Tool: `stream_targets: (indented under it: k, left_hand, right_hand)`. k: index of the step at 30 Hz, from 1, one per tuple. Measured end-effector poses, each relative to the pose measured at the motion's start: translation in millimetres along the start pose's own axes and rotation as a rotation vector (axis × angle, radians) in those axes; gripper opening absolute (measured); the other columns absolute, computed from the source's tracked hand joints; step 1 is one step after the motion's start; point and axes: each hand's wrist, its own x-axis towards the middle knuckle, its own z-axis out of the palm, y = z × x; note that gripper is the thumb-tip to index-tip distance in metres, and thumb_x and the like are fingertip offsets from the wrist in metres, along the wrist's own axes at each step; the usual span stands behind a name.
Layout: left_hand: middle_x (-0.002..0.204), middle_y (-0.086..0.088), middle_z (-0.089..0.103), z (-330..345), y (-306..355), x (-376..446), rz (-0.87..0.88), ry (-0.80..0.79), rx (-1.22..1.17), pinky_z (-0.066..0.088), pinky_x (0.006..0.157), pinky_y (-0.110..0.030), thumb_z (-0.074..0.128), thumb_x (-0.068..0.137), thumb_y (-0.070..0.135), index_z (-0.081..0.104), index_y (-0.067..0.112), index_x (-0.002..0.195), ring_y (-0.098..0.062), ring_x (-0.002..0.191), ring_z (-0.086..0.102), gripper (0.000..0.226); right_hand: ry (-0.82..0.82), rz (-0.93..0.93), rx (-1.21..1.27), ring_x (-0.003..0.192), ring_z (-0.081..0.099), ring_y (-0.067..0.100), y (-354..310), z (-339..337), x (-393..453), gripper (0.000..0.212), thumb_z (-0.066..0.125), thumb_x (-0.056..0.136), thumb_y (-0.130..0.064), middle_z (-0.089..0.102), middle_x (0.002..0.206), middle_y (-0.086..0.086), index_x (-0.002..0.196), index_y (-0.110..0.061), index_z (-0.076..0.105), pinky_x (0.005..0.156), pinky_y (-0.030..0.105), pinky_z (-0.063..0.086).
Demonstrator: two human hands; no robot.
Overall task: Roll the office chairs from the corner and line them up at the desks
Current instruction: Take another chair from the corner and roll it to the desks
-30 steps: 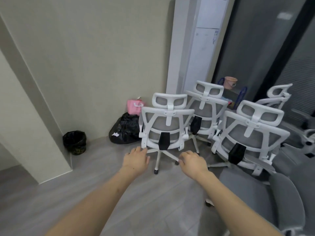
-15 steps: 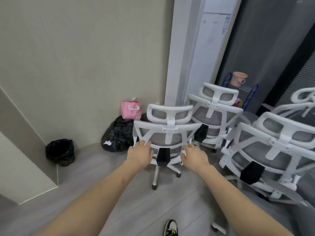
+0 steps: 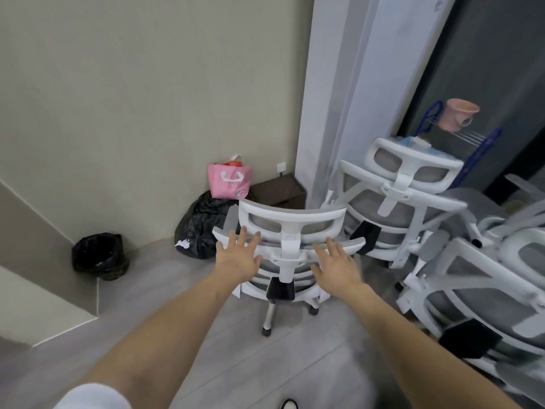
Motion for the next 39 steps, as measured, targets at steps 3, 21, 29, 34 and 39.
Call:
stream_targets:
  k: [3,21,29,34,39]
  left_hand:
    - [0.171,-0.002,-0.022,6.7,-8.6,21.8,-0.004,-0.077,-0.010,0.002,0.123,-0.067,0.021,0.106,0.061,-0.008,0.044,0.163,-0.033,0.158,-0.018,0.067]
    - [0.170,0.004,-0.027,51.7,-52.0,-28.9,0.056,-0.086,-0.082,-0.004,0.116,-0.076,0.019,0.100,0.074,-0.012,0.052,0.160,-0.027,0.152,-0.035,0.071]
    - [0.164,0.006,-0.040,84.8,-109.8,-108.3,0.167,-0.079,-0.095,-0.007,0.116,-0.078,0.020,0.098,0.077,-0.017,0.053,0.158,-0.027,0.150,-0.038,0.075]
    - [0.158,0.008,-0.048,104.9,-151.1,-176.0,0.249,-0.108,-0.076,-0.006,0.115,-0.078,0.023,0.099,0.075,-0.025,0.055,0.154,-0.025,0.148,-0.041,0.076]
    - [0.160,0.007,-0.045,124.8,-176.5,-243.0,0.300,-0.138,-0.065,-0.009,0.113,-0.079,0.022,0.097,0.077,-0.023,0.057,0.153,-0.024,0.148,-0.041,0.075]
  right_hand:
    - [-0.034,0.005,0.000,0.159,-0.008,0.033,7.2,10.4,18.6,0.068,0.035,0.105,-0.053,-0.009,0.174,0.007,0.164,-0.041,0.004,0.125,0.058,0.010]
    - [-0.011,0.069,-0.063,0.151,-0.036,0.032,-33.5,62.7,-43.3,0.093,0.029,0.094,-0.081,-0.038,0.165,0.006,0.157,-0.042,-0.027,0.125,0.064,0.002]
    - [-0.057,0.172,-0.027,0.153,-0.032,0.026,-101.0,94.0,-128.9,0.094,0.023,0.088,-0.089,-0.035,0.166,0.000,0.156,-0.047,-0.026,0.124,0.066,0.000]
    - [-0.131,0.233,-0.029,0.154,-0.031,0.026,-146.9,110.8,-197.4,0.095,0.028,0.088,-0.088,-0.036,0.165,-0.001,0.155,-0.049,-0.027,0.123,0.067,-0.001]
    - [-0.192,0.287,0.037,0.152,-0.034,0.024,-182.2,129.0,-278.7,0.094,0.034,0.091,-0.085,-0.037,0.165,-0.002,0.155,-0.051,-0.025,0.122,0.068,-0.005]
